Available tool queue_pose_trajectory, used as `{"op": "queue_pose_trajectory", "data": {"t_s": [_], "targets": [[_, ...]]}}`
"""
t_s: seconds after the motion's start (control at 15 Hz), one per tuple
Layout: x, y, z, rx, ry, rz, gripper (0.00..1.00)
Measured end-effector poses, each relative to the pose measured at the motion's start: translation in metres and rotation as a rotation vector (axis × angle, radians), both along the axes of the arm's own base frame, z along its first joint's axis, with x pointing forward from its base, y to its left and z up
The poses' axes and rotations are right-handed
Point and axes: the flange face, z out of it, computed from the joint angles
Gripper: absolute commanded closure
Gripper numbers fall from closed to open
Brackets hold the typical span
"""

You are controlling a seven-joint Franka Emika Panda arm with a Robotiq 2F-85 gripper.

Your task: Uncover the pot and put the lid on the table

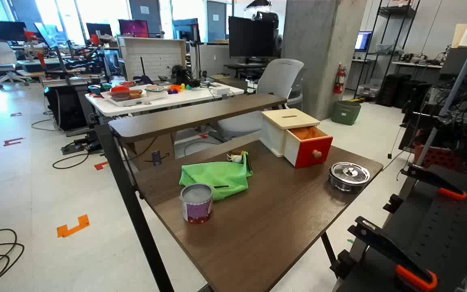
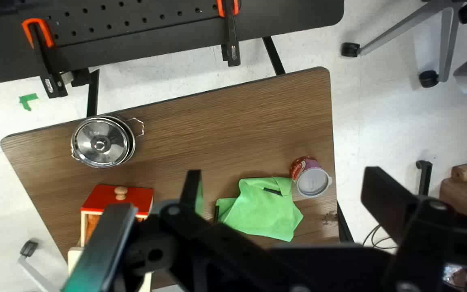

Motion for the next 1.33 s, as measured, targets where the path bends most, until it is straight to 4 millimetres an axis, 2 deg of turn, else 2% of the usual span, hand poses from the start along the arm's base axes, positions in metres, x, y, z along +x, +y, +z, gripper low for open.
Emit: {"op": "queue_pose_trajectory", "data": {"t_s": [0.8,1.13,1.33], "targets": [[0.001,-0.003,-0.001,0.002,0.002,-0.005,0.00],[0.008,-0.019,0.000,0.023,-0.013,-0.035,0.00],[0.019,-0.038,-0.007,0.040,-0.016,-0.057,0.00]]}}
